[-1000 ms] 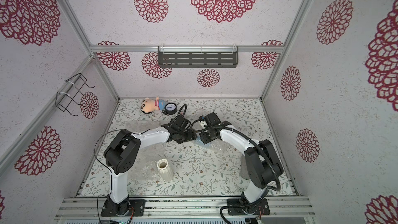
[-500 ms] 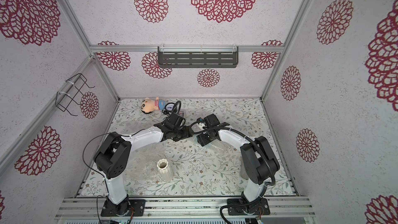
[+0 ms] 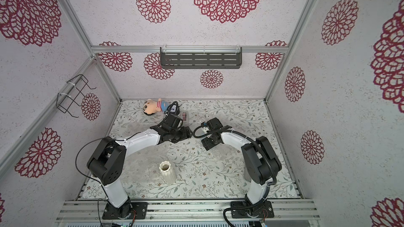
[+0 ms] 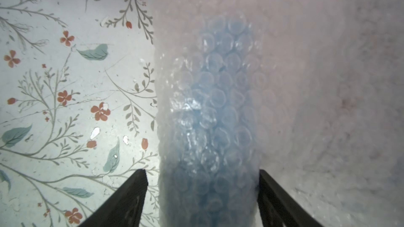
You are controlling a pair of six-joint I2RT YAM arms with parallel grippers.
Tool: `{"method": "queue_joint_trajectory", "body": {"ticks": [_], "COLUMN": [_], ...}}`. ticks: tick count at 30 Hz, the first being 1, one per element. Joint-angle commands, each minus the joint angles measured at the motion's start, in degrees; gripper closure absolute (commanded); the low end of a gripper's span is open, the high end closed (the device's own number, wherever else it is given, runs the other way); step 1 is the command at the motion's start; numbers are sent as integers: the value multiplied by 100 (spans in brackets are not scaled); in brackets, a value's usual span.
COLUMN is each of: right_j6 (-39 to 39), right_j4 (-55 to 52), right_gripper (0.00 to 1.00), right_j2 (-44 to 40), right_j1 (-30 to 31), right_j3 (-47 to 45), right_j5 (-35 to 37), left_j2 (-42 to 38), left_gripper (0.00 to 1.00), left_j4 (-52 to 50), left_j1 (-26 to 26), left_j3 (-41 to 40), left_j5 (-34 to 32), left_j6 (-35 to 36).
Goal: Wrap vases in bubble wrap
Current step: Wrap the vase in bubble wrap.
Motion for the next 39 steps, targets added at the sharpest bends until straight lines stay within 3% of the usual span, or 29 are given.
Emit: {"method": "queue_joint_trajectory", "body": {"ticks": [1, 16, 25, 35, 39], "right_j6": [-25, 576, 829, 863, 855], "right_j4": [-133, 57, 523, 673, 733], "right_gripper": [21, 43, 44, 42, 40], "right_j2": [94, -129, -236, -335, -396], "right_j1": [47, 667, 785, 803, 803], "right_j3": [135, -181, -631, -773, -849], "right_j5": [-70, -543, -610, -485, -494], "left_j2": [-92, -433, -67, 673, 1015], "left_gripper": [22, 21, 20, 20, 23], "left_j4": [163, -157, 5, -538, -618], "left_j1": [-12, 3, -15, -14, -14], "left_j3": [-37, -409, -308, 396, 436], "left_j5": [59, 120, 274, -446, -403], "left_j6": [-111, 96, -90, -219, -229]}}
